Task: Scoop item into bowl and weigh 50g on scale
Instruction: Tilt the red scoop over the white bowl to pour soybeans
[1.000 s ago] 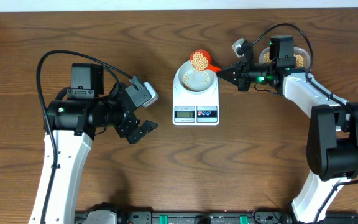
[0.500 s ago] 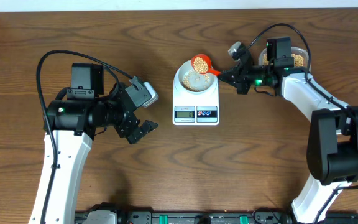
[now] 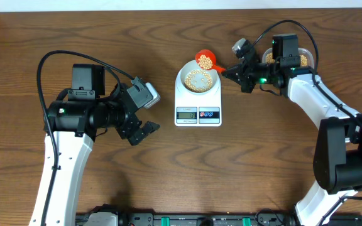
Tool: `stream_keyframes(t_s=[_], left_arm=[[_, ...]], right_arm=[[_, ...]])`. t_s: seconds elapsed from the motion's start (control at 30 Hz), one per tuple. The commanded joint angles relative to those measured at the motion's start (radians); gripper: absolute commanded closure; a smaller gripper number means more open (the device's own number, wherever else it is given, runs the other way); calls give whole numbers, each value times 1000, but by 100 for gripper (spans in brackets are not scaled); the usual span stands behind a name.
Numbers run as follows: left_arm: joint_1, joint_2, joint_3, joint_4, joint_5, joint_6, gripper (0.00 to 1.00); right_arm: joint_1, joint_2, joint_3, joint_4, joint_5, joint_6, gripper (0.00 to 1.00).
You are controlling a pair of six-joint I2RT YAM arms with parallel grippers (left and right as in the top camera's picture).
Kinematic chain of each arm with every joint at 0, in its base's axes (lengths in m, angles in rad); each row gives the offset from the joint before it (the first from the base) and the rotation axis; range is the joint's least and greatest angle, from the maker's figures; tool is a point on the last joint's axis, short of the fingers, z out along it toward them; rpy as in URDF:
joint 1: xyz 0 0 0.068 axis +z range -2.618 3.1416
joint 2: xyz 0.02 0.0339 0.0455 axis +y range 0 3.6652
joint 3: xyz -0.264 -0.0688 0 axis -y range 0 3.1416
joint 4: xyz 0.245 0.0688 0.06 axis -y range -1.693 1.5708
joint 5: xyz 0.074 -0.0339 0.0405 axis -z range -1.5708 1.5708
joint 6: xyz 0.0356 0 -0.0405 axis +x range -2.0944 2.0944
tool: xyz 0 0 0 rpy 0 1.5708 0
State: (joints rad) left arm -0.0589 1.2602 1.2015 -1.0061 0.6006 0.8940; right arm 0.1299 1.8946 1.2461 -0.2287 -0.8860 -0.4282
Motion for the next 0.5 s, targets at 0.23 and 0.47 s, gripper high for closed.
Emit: stream_keyframes(t_s=[0.23, 0.47], left_arm=[[5, -6, 27, -2, 17, -1, 1], [5, -6, 27, -2, 17, -1, 1]], right_arm=[[19, -50, -4, -29, 11, -26, 99], [32, -58, -4, -38, 30, -26, 99]])
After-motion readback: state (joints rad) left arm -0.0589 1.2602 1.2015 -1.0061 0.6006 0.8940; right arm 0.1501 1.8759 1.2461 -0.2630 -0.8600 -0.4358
